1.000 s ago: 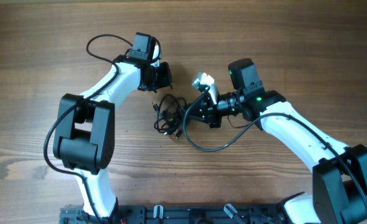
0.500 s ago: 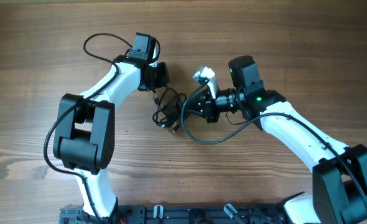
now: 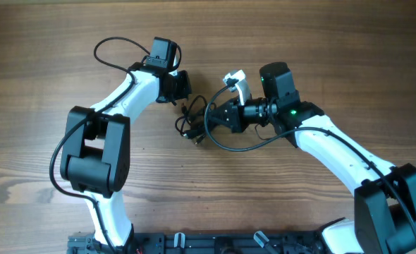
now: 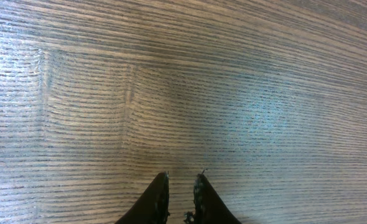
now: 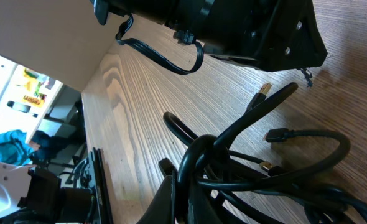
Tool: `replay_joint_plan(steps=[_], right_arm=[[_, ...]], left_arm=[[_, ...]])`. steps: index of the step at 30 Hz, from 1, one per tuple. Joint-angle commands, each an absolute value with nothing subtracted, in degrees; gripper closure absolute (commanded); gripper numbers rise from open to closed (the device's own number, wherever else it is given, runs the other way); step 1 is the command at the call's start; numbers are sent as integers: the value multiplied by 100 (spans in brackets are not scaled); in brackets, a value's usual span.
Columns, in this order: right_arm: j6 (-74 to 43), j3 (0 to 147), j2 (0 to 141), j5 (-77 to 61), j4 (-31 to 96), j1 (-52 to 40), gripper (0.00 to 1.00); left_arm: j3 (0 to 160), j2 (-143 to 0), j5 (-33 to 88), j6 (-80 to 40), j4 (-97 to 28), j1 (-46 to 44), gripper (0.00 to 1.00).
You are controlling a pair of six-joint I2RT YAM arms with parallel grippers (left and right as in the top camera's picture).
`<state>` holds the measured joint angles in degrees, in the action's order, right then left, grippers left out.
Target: Untangle cables
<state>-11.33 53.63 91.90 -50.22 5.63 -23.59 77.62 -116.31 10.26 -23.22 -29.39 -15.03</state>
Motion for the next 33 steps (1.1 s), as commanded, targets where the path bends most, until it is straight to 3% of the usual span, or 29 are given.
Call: replay_joint_plan(steps=[1,4,13,22,29,33], right_arm=[[-794,5474,9242,-5529,517,-2377,96],[16,5474,9242,-6722,521,-2377,96],[451,5474,9242,-7085,607,-2377,96],[456,5474,9242,-7083,650,-2377,96],[423,5474,9242,-6945,676,-2377,96],[-165,5474,9242,-6239,666,-2377,96]], left_arm=[[7717,-11668,930,-2338,-2936,-1470,81],[7717,-11668,932,-2340,-2939,-1448,81],[7717,-11668,1949,-2331,-2912,-1092,81],[7717,-11668,2145,-2333,-2921,-882,82],[7717,-11668,1643,-2335,-2982,-882,88],[7717,-11668,1643,-2335,-2982,-882,88]])
